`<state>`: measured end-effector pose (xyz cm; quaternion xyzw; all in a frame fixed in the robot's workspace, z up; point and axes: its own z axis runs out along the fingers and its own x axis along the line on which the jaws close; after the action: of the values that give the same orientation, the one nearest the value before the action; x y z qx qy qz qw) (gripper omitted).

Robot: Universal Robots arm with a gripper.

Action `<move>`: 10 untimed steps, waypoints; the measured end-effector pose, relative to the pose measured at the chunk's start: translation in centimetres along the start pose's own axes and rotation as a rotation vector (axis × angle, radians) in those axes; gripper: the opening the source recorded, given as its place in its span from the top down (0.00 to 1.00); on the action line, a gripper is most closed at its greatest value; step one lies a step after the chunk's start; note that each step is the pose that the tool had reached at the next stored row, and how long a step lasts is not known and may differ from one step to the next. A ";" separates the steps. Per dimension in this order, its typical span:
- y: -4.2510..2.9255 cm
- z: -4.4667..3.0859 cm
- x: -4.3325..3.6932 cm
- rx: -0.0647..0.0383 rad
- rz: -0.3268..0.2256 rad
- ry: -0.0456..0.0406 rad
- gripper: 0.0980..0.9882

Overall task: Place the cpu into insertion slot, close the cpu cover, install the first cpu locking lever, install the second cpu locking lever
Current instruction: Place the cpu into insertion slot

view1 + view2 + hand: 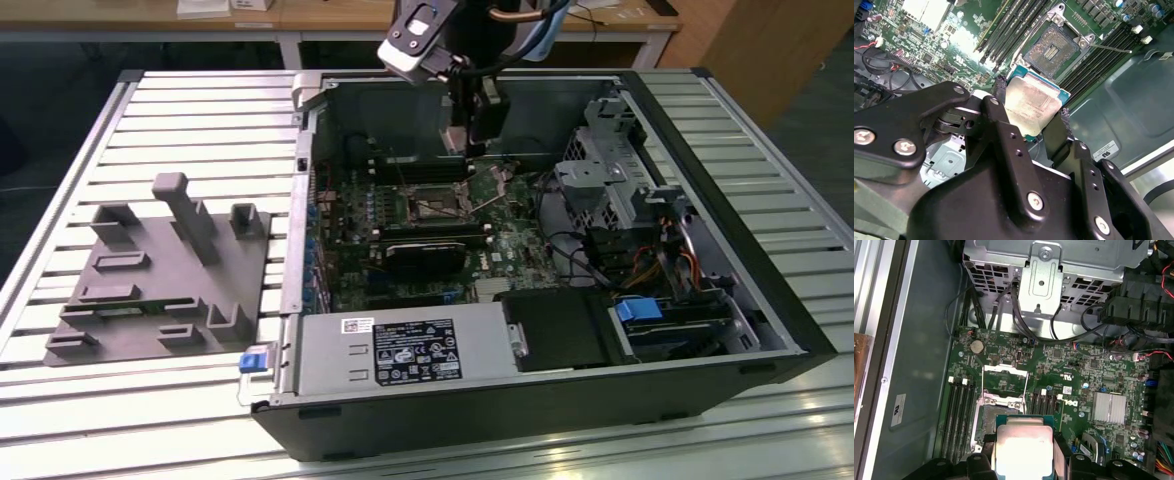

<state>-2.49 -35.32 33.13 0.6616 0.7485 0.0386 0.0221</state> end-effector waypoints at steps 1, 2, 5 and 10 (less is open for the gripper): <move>0.00 0.02 0.00 0.000 0.000 -0.0001 0.51; 0.00 0.05 0.00 0.000 0.000 -0.0001 0.51; -0.01 0.12 0.00 0.000 0.000 -0.0001 0.51; -0.02 0.24 0.00 0.001 0.000 -0.0003 0.51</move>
<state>-2.49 -35.32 32.89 0.6617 0.7485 0.0382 0.0219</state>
